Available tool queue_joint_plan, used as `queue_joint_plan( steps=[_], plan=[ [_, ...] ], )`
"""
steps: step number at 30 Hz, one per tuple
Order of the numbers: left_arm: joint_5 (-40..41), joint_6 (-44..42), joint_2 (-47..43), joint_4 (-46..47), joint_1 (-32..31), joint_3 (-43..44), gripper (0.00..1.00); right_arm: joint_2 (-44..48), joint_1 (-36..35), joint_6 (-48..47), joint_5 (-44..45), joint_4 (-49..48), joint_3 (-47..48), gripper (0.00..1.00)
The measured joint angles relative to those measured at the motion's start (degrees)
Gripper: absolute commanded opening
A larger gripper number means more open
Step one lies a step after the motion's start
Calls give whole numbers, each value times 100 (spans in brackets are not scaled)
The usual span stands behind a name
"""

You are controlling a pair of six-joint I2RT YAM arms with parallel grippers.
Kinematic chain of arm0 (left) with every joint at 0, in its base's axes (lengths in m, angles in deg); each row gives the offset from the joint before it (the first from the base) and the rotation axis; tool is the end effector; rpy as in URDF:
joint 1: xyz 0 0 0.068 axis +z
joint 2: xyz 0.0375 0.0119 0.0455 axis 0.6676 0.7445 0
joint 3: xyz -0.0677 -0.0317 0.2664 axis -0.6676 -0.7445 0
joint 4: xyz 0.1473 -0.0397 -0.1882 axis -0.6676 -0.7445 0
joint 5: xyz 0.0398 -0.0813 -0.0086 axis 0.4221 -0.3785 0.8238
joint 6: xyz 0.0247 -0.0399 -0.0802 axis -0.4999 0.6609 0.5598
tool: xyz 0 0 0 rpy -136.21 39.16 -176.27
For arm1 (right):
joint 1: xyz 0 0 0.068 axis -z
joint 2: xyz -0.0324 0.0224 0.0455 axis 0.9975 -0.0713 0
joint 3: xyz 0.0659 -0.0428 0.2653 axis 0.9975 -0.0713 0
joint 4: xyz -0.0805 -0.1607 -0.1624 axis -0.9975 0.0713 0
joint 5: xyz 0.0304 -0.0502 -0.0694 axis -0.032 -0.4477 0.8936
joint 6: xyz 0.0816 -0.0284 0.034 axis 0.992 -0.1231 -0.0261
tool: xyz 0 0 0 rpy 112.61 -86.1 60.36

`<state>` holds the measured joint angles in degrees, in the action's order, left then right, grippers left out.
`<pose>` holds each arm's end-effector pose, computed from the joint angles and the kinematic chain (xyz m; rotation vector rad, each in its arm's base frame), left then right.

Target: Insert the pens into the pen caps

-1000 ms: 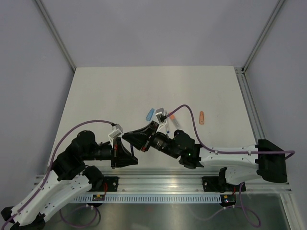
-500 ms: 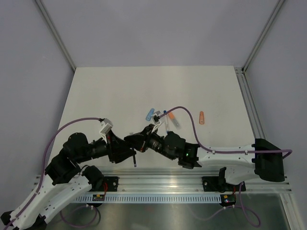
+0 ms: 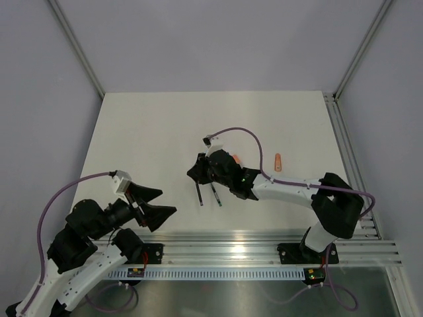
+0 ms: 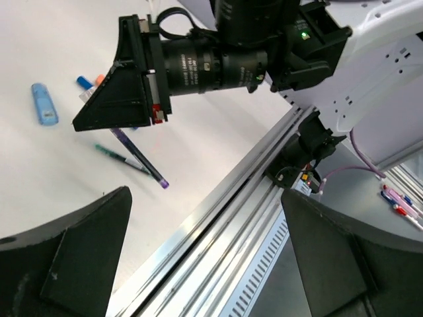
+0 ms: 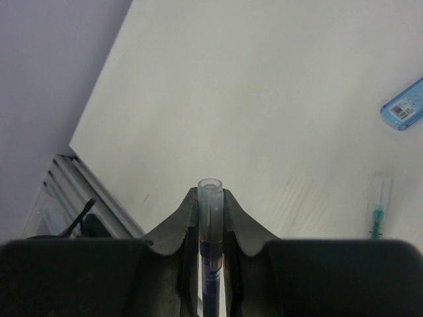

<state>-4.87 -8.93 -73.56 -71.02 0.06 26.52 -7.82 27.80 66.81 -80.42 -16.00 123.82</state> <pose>0.0402 -0.0632 0.3130 0.4512 1.7241 -1.0698 0.2103 0.3209 0.2464 -0.3112 2.0497 0.9642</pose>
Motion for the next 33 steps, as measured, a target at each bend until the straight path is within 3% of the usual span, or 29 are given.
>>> queue_joint_plan(
  steps=[8, 14, 22, 33],
  plan=[
    [813, -13, -170, -151, 0, -4, 99, -1604, 160, -570, 39, 745, 1134, 0],
    [1147, -11, -170, -166, 0, -50, 99, -2284, 232, -835, 149, 1016, 1722, 5],
    [1320, -13, -138, -168, 83, -52, 99, -2889, 321, -951, 387, 1189, 2002, 27],
    [1316, -17, 52, -166, 428, -55, 99, -2883, 321, -1021, 660, 1569, 2151, 59]
  ],
)
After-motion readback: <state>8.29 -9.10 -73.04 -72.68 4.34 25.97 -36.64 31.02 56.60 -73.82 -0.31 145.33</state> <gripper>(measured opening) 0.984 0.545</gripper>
